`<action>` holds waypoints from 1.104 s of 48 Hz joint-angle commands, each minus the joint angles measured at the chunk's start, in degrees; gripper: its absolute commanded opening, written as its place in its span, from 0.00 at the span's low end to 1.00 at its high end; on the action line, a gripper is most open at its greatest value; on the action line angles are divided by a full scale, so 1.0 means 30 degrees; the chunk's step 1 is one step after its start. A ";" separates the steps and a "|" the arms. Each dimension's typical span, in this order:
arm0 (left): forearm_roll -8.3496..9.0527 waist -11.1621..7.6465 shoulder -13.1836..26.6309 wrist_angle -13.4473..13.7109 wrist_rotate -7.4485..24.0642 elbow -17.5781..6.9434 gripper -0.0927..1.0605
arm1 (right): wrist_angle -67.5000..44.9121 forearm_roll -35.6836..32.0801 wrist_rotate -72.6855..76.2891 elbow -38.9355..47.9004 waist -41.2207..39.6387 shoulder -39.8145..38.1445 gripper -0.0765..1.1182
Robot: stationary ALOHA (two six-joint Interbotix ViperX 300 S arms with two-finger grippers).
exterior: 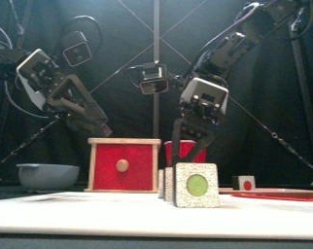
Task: Place sushi on board then cut the sushi with the knife then place the pieces on the plate
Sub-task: Place the 4 sushi pieces on the plate
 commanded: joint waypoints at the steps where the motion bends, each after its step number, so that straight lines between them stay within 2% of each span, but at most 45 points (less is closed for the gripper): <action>1: -0.0029 0.0029 -0.0059 -0.0088 0.0029 -0.0176 0.83 | 0.0322 0.0059 0.0029 -0.0293 -0.0029 -0.0967 0.51; 17: -0.0029 0.0000 -0.0059 -0.0088 0.0029 -0.0146 0.83 | 0.1934 0.0820 0.0234 0.1553 -0.1172 -0.4805 0.51; 31: -0.0029 0.0029 -0.0059 -0.0088 0.0029 -0.0146 0.83 | 0.2607 0.2109 0.0234 0.5508 -0.2900 -0.8672 0.51; 41: -0.0029 0.0059 -0.0059 -0.0088 0.0029 -0.0205 0.83 | 0.2783 0.2344 0.0234 0.7939 -0.5244 -1.1426 0.51; 53: -0.0029 0.0059 -0.0059 -0.0088 0.0000 -0.0264 0.83 | 0.2871 0.1729 0.0176 0.8643 -0.8174 -1.2041 0.52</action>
